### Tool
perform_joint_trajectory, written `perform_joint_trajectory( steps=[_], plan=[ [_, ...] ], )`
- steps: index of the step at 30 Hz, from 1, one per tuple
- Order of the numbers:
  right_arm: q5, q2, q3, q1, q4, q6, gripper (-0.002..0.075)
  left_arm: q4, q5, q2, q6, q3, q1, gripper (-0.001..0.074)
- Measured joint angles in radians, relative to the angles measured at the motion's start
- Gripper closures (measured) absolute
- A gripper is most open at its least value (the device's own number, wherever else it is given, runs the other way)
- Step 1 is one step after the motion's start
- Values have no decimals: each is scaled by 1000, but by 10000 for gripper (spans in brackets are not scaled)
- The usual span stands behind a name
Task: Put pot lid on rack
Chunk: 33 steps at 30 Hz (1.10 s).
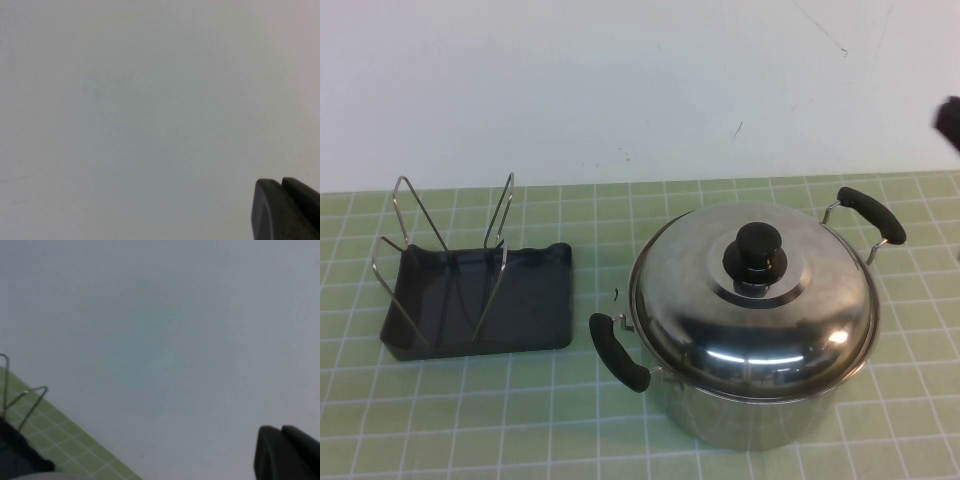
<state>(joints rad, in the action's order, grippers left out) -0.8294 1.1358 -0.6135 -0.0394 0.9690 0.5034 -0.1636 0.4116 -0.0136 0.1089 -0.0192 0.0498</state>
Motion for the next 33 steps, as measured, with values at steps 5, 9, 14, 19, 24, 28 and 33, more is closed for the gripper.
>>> perform_joint_trajectory(
  steps=[5,9,14,19,24,28,33],
  plan=[
    [90,82,-63,-196,-27,-12,727,0,-2,8,2,0,0,737],
    [98,165,-78,-298,-73,-31,727,0,-2,63,10,0,0,737],
    [44,290,-101,-321,-111,-38,704,0,7,150,21,0,0,737],
    [28,375,-114,-321,-123,-28,391,0,26,222,53,0,0,737],
    [40,413,-114,-323,-138,-28,79,-2,35,259,59,0,0,737],
    [50,447,-114,-323,-138,-32,49,-4,38,265,77,0,0,737],
    [56,472,-114,-323,-138,-52,183,-61,77,265,156,0,0,737]
  ],
)
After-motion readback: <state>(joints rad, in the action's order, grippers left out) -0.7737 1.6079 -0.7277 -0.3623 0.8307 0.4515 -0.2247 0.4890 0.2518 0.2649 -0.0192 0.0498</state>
